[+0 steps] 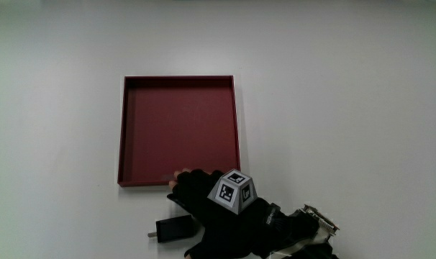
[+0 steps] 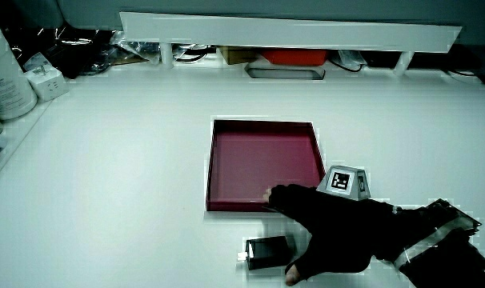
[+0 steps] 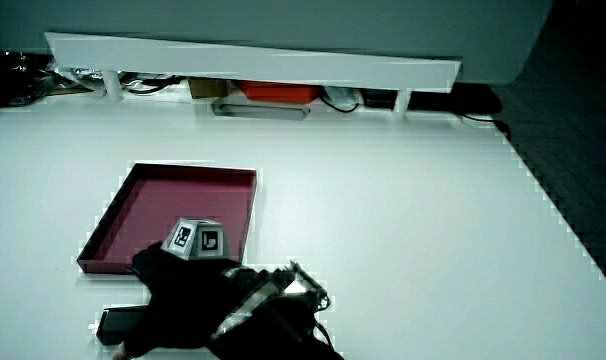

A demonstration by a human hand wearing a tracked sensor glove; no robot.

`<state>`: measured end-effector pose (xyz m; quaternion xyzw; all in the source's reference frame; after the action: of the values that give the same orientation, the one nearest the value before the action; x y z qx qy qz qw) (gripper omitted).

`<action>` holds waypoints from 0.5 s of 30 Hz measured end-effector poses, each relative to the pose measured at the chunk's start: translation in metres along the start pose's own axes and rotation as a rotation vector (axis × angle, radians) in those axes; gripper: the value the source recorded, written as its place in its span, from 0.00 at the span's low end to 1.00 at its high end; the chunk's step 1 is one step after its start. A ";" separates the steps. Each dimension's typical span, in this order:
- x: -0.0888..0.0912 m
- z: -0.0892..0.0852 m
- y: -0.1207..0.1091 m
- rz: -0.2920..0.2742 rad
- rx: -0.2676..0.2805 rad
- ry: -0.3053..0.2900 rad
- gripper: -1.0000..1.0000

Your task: Pick charger from desk

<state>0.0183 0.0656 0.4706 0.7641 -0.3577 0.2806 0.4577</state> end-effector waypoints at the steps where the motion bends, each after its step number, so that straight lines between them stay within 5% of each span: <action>1: 0.000 -0.002 0.002 0.001 -0.005 -0.006 0.50; 6: -0.002 -0.009 0.008 0.009 -0.032 0.000 0.50; 10: -0.006 -0.013 0.006 0.026 0.024 -0.034 0.50; 15: -0.010 -0.018 0.009 0.036 0.000 -0.030 0.50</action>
<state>0.0035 0.0819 0.4745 0.7617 -0.3783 0.2772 0.4470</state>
